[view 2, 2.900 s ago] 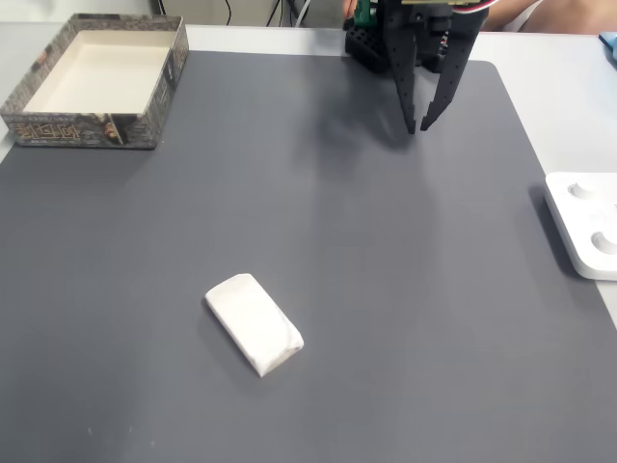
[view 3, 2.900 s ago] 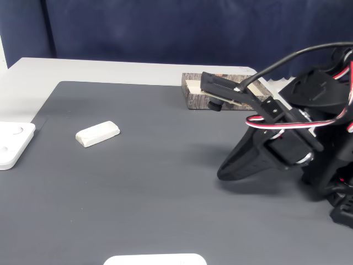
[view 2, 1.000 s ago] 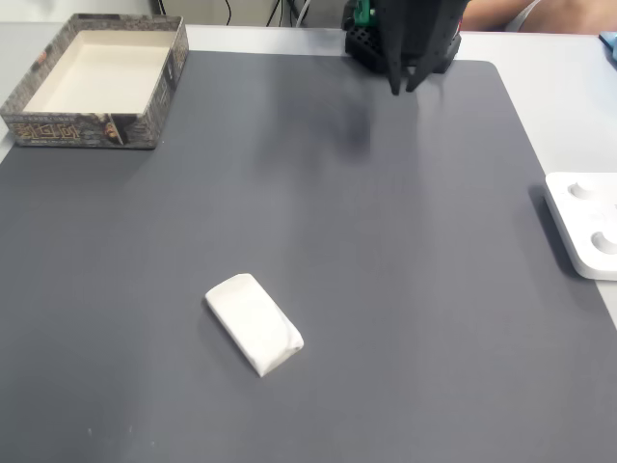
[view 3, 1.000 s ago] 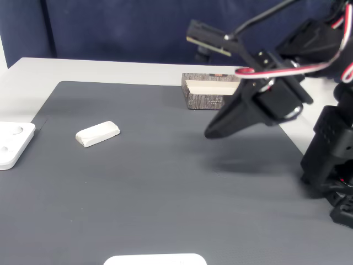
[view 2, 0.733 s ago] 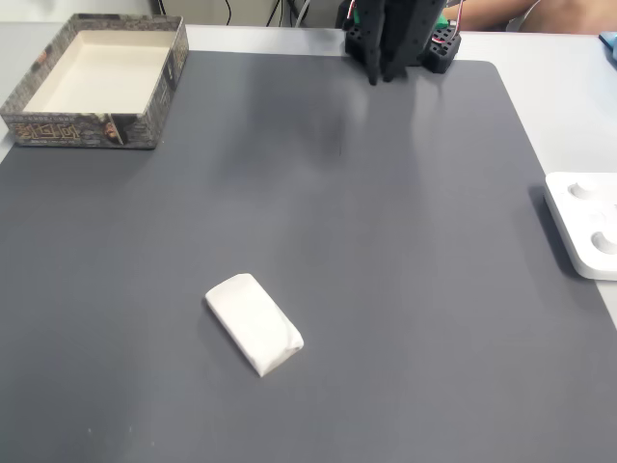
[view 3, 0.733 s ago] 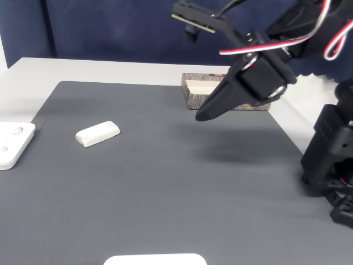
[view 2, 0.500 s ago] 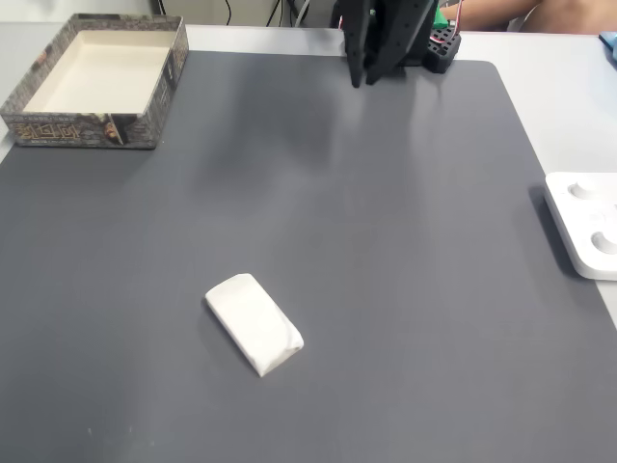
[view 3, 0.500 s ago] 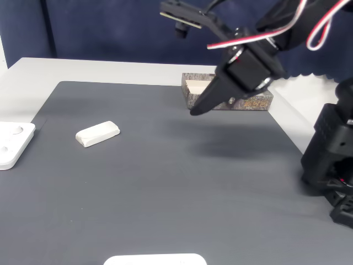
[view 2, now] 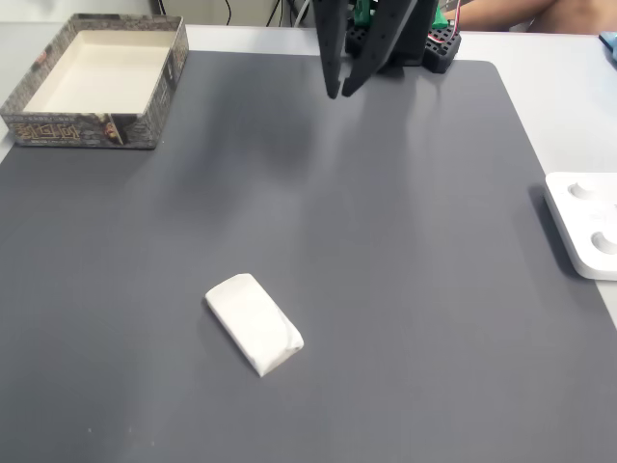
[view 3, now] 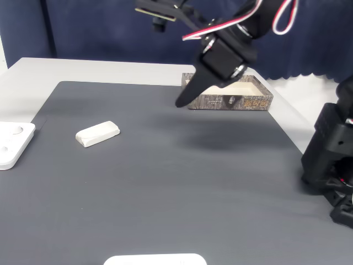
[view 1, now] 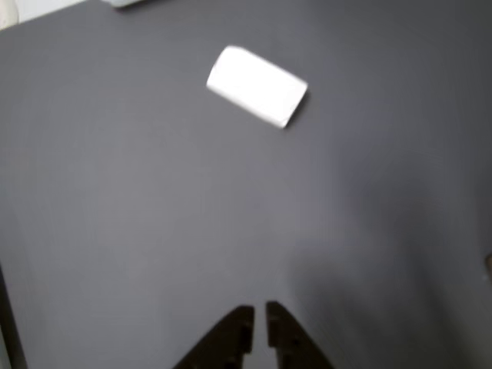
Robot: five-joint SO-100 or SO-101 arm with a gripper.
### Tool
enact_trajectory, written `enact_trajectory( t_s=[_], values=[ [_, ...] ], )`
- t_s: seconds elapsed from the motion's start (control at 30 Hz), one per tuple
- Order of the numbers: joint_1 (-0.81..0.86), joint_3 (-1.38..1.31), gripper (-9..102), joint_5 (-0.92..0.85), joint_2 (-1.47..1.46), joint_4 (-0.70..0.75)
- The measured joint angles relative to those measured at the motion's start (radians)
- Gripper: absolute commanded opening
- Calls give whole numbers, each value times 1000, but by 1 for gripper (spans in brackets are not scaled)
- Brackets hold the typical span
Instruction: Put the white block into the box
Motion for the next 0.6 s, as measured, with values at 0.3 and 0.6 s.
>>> enact_trajectory(
  t_s=[0.3, 0.6],
  values=[
    [3, -124, -2, 20, -170, 0],
    [25, -253, -2, 35, -296, -2]
  ],
)
